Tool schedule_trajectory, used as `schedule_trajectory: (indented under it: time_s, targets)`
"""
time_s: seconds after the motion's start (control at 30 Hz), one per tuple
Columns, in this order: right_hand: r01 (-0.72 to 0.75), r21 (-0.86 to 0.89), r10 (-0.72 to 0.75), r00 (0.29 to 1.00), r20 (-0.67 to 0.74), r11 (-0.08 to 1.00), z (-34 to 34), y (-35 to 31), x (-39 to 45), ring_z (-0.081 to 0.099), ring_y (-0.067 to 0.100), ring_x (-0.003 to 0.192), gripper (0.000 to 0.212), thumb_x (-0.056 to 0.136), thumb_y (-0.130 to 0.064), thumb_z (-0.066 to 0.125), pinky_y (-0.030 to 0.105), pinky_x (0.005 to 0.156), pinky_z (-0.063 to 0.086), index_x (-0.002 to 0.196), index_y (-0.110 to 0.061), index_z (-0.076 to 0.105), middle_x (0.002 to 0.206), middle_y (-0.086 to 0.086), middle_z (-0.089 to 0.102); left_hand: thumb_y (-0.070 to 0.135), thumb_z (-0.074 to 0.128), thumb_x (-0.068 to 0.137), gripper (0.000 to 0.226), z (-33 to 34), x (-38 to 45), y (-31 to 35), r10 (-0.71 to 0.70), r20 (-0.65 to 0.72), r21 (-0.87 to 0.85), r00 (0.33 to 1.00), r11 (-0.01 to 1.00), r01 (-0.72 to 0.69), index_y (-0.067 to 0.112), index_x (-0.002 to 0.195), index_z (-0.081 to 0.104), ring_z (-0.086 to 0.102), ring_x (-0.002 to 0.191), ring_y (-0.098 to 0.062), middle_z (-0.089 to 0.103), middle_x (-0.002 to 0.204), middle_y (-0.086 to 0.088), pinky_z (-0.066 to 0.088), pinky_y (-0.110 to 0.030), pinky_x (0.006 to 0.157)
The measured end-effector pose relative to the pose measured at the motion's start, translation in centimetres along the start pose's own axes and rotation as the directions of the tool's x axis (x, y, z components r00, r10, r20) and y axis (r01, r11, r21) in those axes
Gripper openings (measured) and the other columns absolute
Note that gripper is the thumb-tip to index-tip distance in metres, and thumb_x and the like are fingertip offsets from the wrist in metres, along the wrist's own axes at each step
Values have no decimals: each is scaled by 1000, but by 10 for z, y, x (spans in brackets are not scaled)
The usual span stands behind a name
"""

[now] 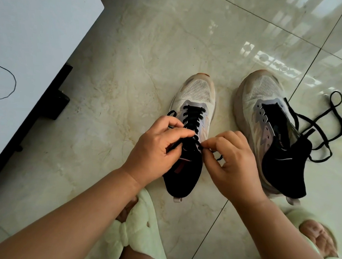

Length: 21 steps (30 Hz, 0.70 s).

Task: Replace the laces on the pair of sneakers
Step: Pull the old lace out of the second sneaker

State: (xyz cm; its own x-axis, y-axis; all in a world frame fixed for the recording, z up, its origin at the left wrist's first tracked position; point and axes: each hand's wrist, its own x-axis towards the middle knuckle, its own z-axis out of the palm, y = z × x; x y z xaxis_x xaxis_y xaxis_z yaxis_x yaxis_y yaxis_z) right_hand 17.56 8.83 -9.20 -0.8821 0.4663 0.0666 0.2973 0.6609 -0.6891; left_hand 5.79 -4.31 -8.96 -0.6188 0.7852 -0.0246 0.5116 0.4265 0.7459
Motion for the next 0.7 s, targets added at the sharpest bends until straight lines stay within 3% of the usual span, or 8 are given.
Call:
schedule_trajectory:
  time_s: [0.1,0.27,0.33,0.5,0.7]
  targets:
    - [-34,-86,35,999,8,996,2,5,1,48,23,72,6,77,-9,60,32,64,42,75,-5,64,72,3,54,-8,65,75,37,1,1,-1,11,-13,8,1000,1000,-11,13,105,71,54,81,-7,56,104,-5,44,-12,73]
    - [-331,-268,362,929,75,905,7,12,-6,47,28,74,7,73,-8,57,32,54,36,69,-3,54,68,2,45,-9,64,76,37,2,-1,0,15,-29,8,999,1000,-15,12,104,71,55,80,-8,57,104,-5,47,-16,73]
    - [-386,-264,419,904,81,884,8,11,-4,47,27,74,7,73,-10,55,31,54,34,70,-5,51,66,-1,42,-9,64,75,37,2,-1,0,11,-31,6,999,1000,-11,12,104,71,56,80,-9,57,103,-5,48,-17,73]
    - [-110,45,108,993,48,993,-4,0,-1,49,19,75,8,75,-14,59,31,66,43,79,-8,61,77,-1,54,-8,65,75,37,1,-1,0,12,-17,-1,1000,1000,-12,12,106,70,56,84,-10,56,104,-5,49,-20,76]
    - [-35,93,24,993,116,995,-7,-1,3,51,16,78,13,78,-13,63,13,71,37,88,-12,71,80,-3,60,-7,66,76,37,0,-1,0,9,-2,7,1000,1000,-9,12,106,70,55,86,-7,56,105,-5,47,-15,78]
